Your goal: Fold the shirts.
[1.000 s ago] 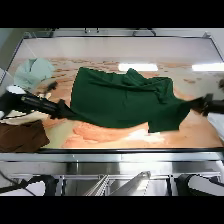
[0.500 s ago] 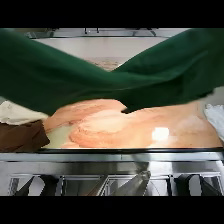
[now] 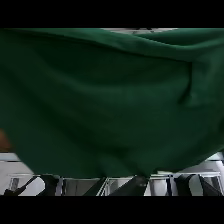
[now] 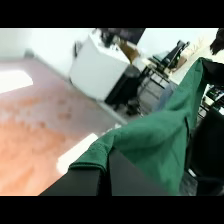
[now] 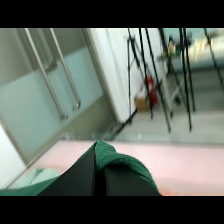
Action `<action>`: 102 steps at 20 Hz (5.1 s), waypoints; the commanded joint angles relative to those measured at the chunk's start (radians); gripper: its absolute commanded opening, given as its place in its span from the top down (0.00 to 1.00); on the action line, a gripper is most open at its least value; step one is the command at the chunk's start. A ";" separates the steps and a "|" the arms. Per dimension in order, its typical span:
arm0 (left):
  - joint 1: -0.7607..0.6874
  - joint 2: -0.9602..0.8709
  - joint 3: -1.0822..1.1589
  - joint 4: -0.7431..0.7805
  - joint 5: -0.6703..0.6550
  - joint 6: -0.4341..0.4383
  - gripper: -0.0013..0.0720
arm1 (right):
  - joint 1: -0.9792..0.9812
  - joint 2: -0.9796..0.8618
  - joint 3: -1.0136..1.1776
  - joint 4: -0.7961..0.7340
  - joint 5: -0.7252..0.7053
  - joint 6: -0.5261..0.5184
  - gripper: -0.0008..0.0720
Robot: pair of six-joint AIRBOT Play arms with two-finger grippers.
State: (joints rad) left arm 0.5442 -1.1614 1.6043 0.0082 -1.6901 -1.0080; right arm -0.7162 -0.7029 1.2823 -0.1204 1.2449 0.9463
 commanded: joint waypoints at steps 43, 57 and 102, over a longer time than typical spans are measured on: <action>-0.091 -0.806 0.022 0.859 0.019 -0.226 0.24 | 0.182 -0.798 -0.396 -0.661 0.008 0.154 0.62; -0.006 -0.531 -0.148 1.025 -0.035 -0.283 0.00 | 0.562 -0.781 -0.623 -0.471 -0.276 0.073 0.96; -0.267 -0.446 -0.672 1.012 0.153 -0.186 0.96 | 0.055 -0.480 -0.937 -0.704 -0.006 0.185 0.51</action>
State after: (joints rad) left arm 0.2760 -1.6085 0.9310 1.0206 -1.5375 -1.2026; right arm -0.6361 -1.1912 0.3996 -0.7937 1.2079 1.1080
